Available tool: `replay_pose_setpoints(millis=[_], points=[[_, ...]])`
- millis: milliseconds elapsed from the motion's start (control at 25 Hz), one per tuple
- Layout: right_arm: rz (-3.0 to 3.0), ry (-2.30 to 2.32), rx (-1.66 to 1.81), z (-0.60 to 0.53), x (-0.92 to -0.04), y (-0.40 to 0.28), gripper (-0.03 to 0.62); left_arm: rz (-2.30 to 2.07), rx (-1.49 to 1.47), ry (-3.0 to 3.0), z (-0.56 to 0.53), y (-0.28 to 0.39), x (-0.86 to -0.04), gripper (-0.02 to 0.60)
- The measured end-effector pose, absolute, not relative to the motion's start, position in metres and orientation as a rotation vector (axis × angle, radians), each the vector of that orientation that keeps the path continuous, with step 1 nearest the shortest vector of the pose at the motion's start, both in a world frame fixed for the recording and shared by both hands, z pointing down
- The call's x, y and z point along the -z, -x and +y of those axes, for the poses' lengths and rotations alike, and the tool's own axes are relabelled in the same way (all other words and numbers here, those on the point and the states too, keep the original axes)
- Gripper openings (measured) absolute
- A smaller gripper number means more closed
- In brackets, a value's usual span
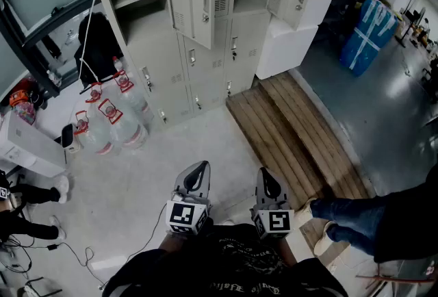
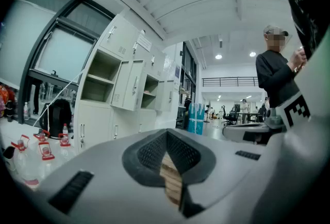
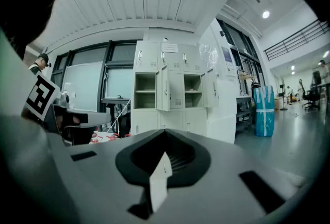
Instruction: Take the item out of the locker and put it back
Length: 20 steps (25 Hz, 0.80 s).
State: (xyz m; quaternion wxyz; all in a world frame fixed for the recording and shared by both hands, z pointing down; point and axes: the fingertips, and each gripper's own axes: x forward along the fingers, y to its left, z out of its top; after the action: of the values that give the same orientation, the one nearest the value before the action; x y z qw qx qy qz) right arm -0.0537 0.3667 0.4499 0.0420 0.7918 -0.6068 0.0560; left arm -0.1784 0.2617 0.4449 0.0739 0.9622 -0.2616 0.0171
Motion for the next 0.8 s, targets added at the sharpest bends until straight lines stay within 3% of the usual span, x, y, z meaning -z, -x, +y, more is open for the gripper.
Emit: replay_pose_setpoints(millis=[800], points=[[-1.800,-2.538,-0.093,0.308,-0.440,0.049,0.005,-0.699,-0.023,-2.908,0.186,0.183,-0.448,0.008]])
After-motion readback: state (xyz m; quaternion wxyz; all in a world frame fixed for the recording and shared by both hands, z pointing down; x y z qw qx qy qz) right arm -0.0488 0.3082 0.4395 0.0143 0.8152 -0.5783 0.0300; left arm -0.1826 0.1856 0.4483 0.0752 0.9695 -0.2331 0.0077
